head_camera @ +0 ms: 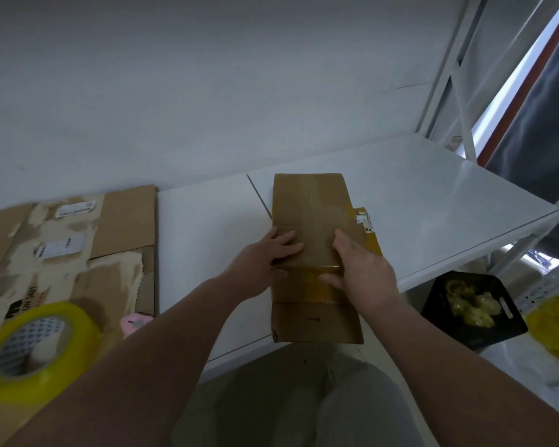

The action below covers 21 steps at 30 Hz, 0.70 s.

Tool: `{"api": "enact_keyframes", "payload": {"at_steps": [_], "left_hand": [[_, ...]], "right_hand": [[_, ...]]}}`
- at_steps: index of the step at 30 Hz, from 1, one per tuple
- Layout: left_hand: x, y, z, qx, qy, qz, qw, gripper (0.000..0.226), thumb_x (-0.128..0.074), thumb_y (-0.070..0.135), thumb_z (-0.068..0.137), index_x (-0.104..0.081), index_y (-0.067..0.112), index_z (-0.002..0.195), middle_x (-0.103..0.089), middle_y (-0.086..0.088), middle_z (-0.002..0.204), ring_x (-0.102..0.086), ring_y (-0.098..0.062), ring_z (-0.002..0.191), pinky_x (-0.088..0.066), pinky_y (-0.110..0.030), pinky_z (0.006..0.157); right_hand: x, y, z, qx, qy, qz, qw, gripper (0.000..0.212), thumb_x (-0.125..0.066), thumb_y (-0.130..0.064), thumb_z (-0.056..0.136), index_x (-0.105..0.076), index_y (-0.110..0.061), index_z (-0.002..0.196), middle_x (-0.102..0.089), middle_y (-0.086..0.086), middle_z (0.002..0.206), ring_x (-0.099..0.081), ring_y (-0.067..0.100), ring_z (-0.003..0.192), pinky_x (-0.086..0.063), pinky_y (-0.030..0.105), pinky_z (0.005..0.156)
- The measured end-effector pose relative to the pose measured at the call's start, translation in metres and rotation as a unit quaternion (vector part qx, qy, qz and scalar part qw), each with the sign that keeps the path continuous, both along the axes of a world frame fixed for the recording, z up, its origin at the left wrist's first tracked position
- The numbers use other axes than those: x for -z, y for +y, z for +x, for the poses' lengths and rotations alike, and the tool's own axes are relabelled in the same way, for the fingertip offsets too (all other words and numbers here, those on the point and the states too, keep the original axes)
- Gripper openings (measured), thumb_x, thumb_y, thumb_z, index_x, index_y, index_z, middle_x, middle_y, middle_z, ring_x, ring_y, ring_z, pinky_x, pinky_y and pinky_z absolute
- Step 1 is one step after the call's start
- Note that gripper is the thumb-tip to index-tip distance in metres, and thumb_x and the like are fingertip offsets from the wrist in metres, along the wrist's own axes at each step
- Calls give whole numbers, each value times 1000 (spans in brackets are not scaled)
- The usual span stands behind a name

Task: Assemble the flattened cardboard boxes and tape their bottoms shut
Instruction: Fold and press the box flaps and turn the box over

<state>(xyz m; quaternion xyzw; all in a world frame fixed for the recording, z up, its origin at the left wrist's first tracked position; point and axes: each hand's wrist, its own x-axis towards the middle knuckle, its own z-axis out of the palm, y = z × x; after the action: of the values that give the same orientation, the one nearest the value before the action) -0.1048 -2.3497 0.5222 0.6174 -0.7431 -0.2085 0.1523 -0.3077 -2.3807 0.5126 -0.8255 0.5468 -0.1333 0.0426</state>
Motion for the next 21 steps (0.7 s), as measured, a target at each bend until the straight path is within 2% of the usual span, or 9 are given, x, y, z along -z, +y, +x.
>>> {"api": "enact_keyframes", "payload": {"at_steps": [2, 5, 8, 10, 12, 14, 16, 19, 21], "left_hand": [[8, 4, -3, -36, 53, -21, 998, 66, -62, 17, 91, -30, 35, 146, -11, 6, 160, -7, -19, 147, -18, -46, 119], [15, 13, -9, -173, 198, 20, 965, 96, -70, 48, 78, -9, 39, 151, 1, 6, 161, -8, -22, 147, -21, -51, 116], [13, 17, -18, -299, 363, 147, 870, 108, -65, 62, 69, -6, 28, 153, -13, -4, 160, -23, -30, 142, -34, -53, 109], [8, 16, -29, -334, 455, 225, 795, 95, -60, 64, 76, -22, 15, 149, -30, -10, 152, -39, -34, 132, -46, -49, 99], [0, 11, -38, -359, 516, 274, 728, 88, -60, 64, 74, -37, 9, 138, -45, -13, 138, -51, -34, 116, -50, -47, 89], [-1, 3, -45, -363, 559, 302, 681, 78, -64, 59, 77, -45, 8, 133, -55, -15, 125, -58, -34, 104, -56, -47, 77], [-4, 0, -51, -332, 576, 333, 668, 69, -61, 63, 80, -51, 15, 130, -64, -16, 116, -64, -37, 101, -56, -52, 79], [-9, -6, -54, -322, 551, 337, 692, 70, -58, 68, 78, -51, 20, 129, -65, -16, 116, -63, -40, 104, -47, -61, 93], [-25, -7, -55, -293, 550, 326, 711, 68, -55, 66, 82, -49, 20, 132, -64, -15, 117, -62, -38, 104, -49, -58, 91]], "right_hand": [[1, -5, -13, -24, -4, 14, 1000, 72, -61, -51, 84, -27, -26, 142, -50, -3, 139, -58, 20, 114, -47, 34, 94], [1, -8, -30, -13, -69, 35, 997, 76, -61, -51, 84, -26, -27, 146, -49, -6, 141, -55, 18, 120, -44, 35, 100], [1, -9, -39, 13, -113, 54, 992, 80, -63, -54, 80, -27, -29, 146, -50, -9, 140, -55, 18, 120, -44, 36, 100], [1, -8, -42, 33, -138, 63, 988, 79, -63, -55, 79, -27, -30, 145, -50, -8, 140, -55, 19, 121, -46, 39, 100], [2, -7, -45, 49, -160, 75, 983, 77, -61, -55, 79, -28, -29, 144, -49, -7, 141, -55, 20, 121, -47, 41, 100], [1, -6, -50, 56, -177, 84, 979, 75, -63, -53, 80, -30, -27, 142, -48, -6, 141, -54, 21, 122, -47, 41, 100], [-2, -6, -55, 60, -196, 88, 975, 74, -66, -51, 80, -33, -24, 141, -47, -5, 142, -53, 21, 122, -47, 40, 99], [-8, -9, -58, 72, -247, 93, 962, 75, -69, -51, 78, -36, -20, 137, -45, -4, 143, -51, 22, 122, -47, 38, 98], [-16, -11, -58, 76, -293, 96, 948, 74, -69, -56, 73, -37, -20, 130, -47, -5, 138, -52, 19, 118, -50, 37, 95]]}}
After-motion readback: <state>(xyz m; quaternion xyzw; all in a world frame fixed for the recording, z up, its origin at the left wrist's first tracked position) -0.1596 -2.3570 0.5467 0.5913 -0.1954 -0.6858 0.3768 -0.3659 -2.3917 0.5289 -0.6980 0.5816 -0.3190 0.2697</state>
